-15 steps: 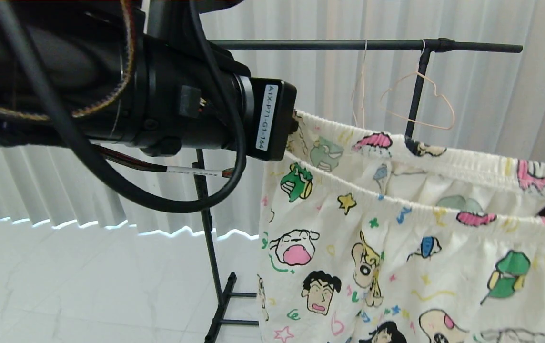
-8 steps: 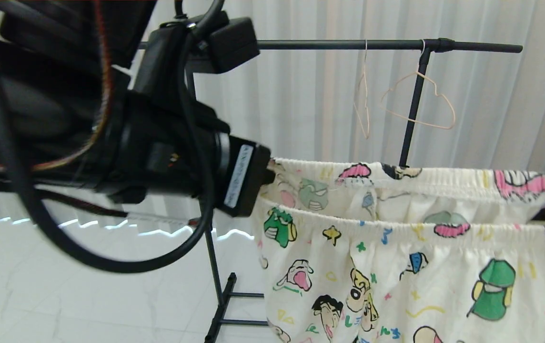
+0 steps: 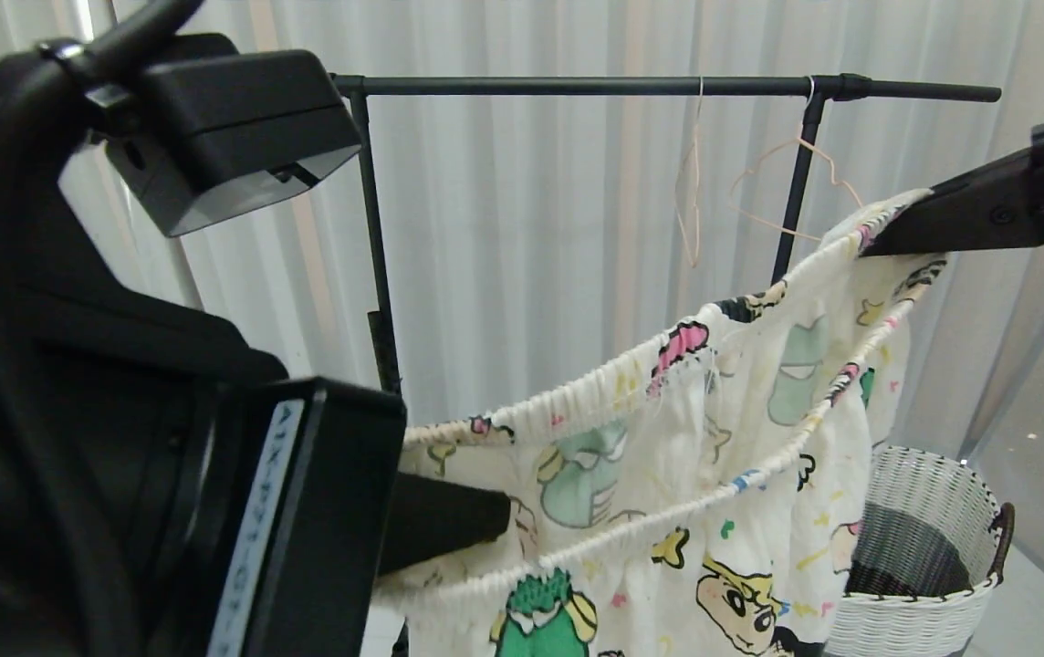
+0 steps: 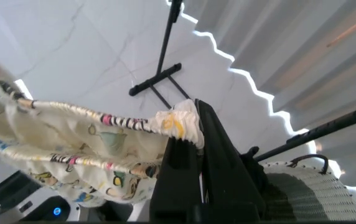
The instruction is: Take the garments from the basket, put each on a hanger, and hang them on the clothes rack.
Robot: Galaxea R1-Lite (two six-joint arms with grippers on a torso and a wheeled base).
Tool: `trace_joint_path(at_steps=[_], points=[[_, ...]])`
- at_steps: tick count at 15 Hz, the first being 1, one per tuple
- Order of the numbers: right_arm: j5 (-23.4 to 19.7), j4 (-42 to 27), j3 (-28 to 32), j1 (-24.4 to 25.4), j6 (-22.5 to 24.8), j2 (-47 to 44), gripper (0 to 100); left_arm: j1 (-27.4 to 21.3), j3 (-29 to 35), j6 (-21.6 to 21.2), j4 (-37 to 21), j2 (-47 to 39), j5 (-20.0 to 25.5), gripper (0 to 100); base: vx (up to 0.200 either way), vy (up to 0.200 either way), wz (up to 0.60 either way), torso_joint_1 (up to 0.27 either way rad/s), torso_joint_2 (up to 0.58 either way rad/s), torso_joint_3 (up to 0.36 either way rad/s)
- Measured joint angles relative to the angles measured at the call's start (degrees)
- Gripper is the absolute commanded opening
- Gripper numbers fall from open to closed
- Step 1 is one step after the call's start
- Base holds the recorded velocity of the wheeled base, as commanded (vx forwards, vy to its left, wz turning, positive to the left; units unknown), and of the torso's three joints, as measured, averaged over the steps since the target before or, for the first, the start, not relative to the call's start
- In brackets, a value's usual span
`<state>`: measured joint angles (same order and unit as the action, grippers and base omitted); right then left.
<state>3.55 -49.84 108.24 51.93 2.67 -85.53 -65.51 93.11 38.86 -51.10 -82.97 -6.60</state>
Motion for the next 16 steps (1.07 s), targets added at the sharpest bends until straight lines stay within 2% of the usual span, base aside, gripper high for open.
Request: trace_joint_path(at_steps=[2,4,5,6,8,10,12,16], points=[[-0.05,0.05,0.74,-0.15,-0.02,-1.44,0,-2.86,-0.11,0.41,-0.05,0.43,-2.18,0,0.000,0.000,0.00,0.000,0.00,0.000],[0.04,0.02,0.96,-0.20,-0.02,-2.18,0,-3.67,-0.48,0.06,-0.05,0.63,-3.58,0,0.000,0.000,0.00,0.000,0.00,0.000],[0.15,-0.11,0.96,-0.32,-0.02,-2.29,0,-3.73,-1.02,-0.96,-0.07,0.72,-4.43,0,0.000,0.000,0.00,0.000,0.00,0.000],[0.26,-0.66,0.96,-0.69,-0.05,-2.23,0,-3.62,-1.91,-4.11,-0.07,0.87,-6.10,0,0.000,0.000,0.00,0.000,0.00,0.000],[0.37,-4.33,0.94,-1.72,-0.02,-1.12,0,-0.41,-3.39,-13.03,0.01,1.08,-10.05,0,0.000,0.000,0.00,0.000,0.00,0.000],[0.24,-9.69,0.85,-2.33,-0.05,1.05,0,5.67,-3.43,-21.30,1.80,0.87,-12.01,0,0.000,0.000,0.00,0.000,0.00,0.000],[0.04,-13.53,0.74,-1.69,-0.05,3.17,0,10.36,-1.83,-23.89,7.40,-0.16,-12.58,0,0.000,0.000,0.00,0.000,0.00,0.000],[0.48,-13.09,0.63,-0.80,-0.07,4.33,0,12.40,-0.48,-24.72,8.02,-1.45,-12.84,0,0.000,0.000,0.00,0.000,0.00,0.000]])
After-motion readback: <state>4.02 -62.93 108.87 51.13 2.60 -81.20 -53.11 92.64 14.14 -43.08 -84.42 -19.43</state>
